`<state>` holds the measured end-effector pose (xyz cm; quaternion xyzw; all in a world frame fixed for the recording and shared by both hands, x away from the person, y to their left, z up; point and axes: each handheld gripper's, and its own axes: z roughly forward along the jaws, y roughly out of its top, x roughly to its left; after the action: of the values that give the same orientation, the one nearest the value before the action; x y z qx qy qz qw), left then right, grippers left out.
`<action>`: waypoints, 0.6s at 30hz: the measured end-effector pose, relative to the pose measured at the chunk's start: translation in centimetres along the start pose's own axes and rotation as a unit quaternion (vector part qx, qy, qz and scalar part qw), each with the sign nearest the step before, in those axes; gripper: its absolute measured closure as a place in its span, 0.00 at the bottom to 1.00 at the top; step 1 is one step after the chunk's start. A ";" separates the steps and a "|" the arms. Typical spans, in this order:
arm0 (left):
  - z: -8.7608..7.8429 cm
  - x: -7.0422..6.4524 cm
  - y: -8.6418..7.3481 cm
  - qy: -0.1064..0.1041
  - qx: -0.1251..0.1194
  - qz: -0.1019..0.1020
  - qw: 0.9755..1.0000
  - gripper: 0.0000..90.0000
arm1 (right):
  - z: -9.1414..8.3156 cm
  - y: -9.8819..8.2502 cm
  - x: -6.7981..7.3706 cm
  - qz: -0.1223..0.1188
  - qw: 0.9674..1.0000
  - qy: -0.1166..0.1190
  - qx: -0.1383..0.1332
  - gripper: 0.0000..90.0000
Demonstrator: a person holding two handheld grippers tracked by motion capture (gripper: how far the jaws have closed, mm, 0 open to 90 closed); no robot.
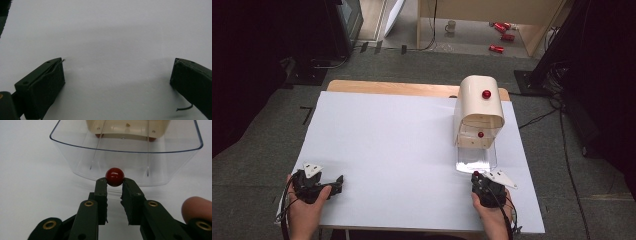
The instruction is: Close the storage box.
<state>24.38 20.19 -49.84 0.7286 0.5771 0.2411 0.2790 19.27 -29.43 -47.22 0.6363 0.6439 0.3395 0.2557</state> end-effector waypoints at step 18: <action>0.0 0.0 0.0 0.000 0.000 0.000 1.000 0.00 | 2.6 3.1 -0.4 -0.007 1.000 -0.009 -0.003 0.84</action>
<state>24.38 20.20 -49.84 0.7286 0.5772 0.2408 0.2793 23.28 -29.66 -46.50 0.6337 0.6450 0.3338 0.2663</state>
